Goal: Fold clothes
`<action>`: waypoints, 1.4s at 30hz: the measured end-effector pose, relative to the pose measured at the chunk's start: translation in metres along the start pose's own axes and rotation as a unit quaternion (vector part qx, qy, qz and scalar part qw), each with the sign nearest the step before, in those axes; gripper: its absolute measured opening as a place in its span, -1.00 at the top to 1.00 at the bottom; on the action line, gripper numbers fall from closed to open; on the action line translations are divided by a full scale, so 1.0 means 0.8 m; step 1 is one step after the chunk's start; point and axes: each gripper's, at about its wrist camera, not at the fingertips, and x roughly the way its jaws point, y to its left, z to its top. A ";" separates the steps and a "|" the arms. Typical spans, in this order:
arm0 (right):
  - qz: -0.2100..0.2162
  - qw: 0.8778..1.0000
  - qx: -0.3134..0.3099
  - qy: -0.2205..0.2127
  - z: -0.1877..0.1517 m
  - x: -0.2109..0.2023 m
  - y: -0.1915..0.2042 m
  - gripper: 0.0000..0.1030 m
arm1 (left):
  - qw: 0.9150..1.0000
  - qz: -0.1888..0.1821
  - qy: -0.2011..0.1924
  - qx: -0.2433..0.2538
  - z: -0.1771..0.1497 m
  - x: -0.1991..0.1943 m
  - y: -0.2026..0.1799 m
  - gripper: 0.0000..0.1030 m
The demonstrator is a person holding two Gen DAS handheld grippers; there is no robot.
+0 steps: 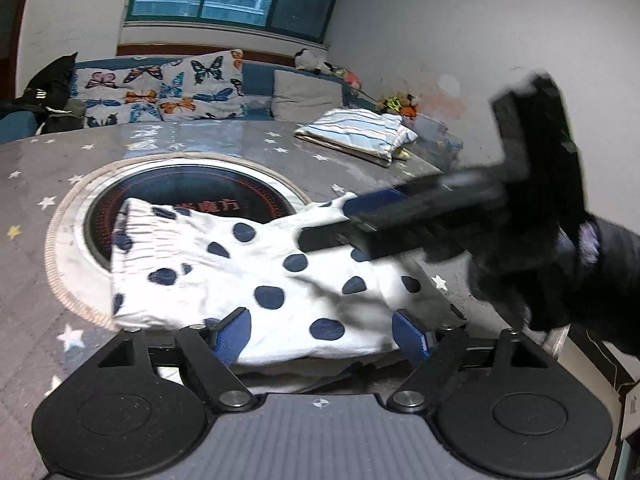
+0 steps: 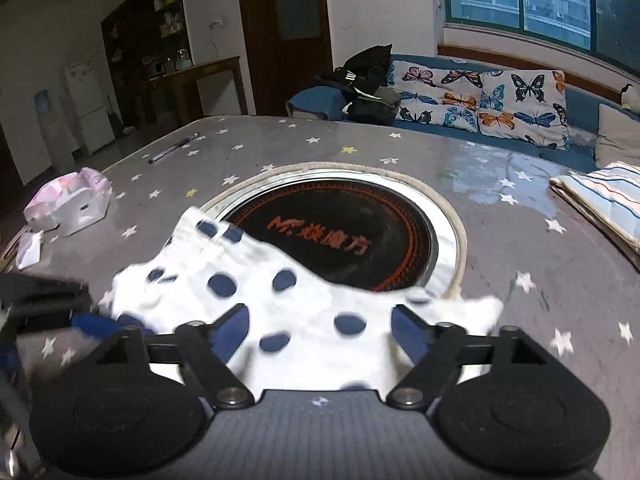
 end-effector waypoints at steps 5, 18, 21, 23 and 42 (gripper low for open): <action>-0.004 1.000 -0.021 0.007 -0.025 -0.019 0.015 -0.62 | 1.000 0.010 -0.004 -0.010 -0.005 -0.008 0.007 -0.59; -0.044 0.999 -0.010 -0.007 -0.080 -0.058 0.019 -1.00 | 0.999 0.031 -0.032 -0.015 -0.013 -0.039 0.008 -1.00; -0.054 0.998 0.006 -0.022 -0.086 -0.068 0.019 -1.00 | 0.999 0.036 -0.033 -0.022 -0.014 -0.040 0.013 -1.00; -0.055 0.998 0.021 -0.031 -0.088 -0.072 0.016 -1.00 | 0.998 0.040 -0.034 -0.025 -0.015 -0.041 0.014 -1.00; -0.064 0.993 0.070 -0.074 -0.096 -0.087 0.024 -1.00 | 0.994 0.085 -0.048 -0.042 -0.014 -0.045 0.014 -1.00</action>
